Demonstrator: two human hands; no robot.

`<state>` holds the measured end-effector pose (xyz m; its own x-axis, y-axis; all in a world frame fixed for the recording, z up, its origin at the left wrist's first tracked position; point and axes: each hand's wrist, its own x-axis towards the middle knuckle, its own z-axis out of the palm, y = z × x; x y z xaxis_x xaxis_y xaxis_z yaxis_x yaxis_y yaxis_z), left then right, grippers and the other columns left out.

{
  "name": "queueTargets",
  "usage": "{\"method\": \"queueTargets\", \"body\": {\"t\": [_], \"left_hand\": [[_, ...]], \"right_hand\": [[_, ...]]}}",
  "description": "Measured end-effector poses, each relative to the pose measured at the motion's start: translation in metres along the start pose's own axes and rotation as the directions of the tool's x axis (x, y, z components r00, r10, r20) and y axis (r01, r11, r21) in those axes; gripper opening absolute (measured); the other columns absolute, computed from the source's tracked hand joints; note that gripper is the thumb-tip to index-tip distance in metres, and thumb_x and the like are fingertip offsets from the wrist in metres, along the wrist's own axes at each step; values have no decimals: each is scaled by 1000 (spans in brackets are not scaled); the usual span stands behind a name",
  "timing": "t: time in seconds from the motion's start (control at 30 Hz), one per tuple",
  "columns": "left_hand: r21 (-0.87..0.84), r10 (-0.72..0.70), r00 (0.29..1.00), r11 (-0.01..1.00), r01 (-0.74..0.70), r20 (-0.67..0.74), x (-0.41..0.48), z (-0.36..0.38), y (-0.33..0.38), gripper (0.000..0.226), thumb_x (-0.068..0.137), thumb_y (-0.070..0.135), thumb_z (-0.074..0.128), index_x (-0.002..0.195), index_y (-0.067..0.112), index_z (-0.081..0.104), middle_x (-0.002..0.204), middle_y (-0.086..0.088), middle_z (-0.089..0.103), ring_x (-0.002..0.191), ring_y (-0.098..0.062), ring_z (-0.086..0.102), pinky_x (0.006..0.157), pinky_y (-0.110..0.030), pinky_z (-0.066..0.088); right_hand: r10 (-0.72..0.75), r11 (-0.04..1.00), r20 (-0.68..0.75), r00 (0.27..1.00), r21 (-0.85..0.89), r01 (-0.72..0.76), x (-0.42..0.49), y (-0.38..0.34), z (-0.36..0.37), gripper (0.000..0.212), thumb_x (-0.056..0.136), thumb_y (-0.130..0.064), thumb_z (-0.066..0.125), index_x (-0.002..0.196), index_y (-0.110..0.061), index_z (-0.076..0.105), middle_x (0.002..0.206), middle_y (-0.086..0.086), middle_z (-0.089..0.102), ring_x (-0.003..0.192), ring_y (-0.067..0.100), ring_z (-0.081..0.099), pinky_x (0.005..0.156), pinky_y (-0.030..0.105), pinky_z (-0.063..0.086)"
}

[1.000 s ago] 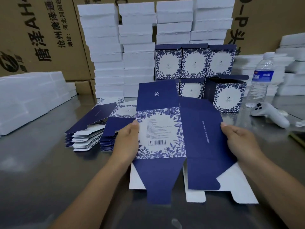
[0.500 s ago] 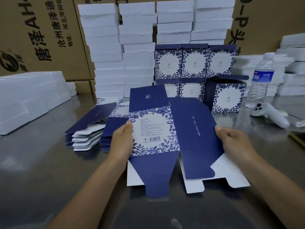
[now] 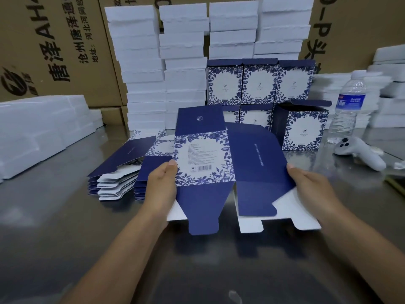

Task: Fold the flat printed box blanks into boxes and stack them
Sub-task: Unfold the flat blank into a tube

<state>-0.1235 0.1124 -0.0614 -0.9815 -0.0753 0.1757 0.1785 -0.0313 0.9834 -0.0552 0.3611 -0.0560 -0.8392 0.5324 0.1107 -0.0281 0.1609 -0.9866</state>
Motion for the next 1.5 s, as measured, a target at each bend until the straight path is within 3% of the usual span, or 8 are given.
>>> {"method": "queueTargets", "body": {"t": [0.1,0.33,0.7,0.9,1.2,1.27,1.37,1.5], "left_hand": [[-63,-36,999,997,36,0,1,-1,3,32,101,24,44,77,21,65,58,18,68,49,3,62,41,-9,42],[-105,-93,992,989,102,86,-1,4,6,37,99,40,44,79,21,69,68,10,73,58,-7,69,46,-19,48],[-45,-42,999,998,43,32,4,-1,-1,36,101,34,40,82,18,67,66,16,71,57,3,65,47,-9,46],[5,-66,997,998,66,26,2,1,3,42,99,42,42,74,19,66,56,15,68,46,1,62,39,-10,40],[79,-28,996,997,22,82,-2,-1,4,39,99,32,46,87,-1,63,78,-6,68,74,-18,57,72,-33,40],[79,-31,996,997,25,85,-1,-3,5,39,98,32,46,89,-2,62,81,-7,68,76,-19,57,74,-34,40],[58,-77,991,996,71,111,0,-3,4,36,98,32,48,91,3,66,84,-10,68,78,-21,57,75,-35,40],[27,-152,979,988,150,132,1,-2,5,37,97,29,51,68,19,71,72,-2,70,63,-14,65,62,-23,50]], "right_hand": [[11,999,61,998,-39,-9,-1,2,-1,39,98,-25,50,69,-1,60,41,-4,54,32,9,47,34,10,33],[-28,999,8,1000,-44,28,1,2,-4,35,98,-24,49,74,-1,61,51,5,51,31,7,42,33,10,31],[101,982,57,993,157,-109,-9,-12,-1,37,95,-28,54,64,-9,58,39,-3,58,29,11,52,29,11,34],[53,999,31,998,-6,-53,-7,-4,-4,42,96,-23,53,58,-6,54,35,-5,51,27,7,43,31,9,30],[91,994,-18,996,61,-90,1,5,-6,37,95,-23,55,66,-2,62,45,-2,59,35,10,51,32,10,33],[-18,996,-59,998,-85,13,4,9,-3,31,95,-20,54,80,5,64,65,7,62,51,14,53,39,13,37],[-239,915,-18,971,-340,219,3,15,2,19,94,-17,55,111,-17,61,77,5,61,70,17,56,66,24,43],[-250,857,167,954,-421,298,2,18,3,24,93,-30,54,112,-22,67,85,-5,64,79,14,59,78,32,46]]}}
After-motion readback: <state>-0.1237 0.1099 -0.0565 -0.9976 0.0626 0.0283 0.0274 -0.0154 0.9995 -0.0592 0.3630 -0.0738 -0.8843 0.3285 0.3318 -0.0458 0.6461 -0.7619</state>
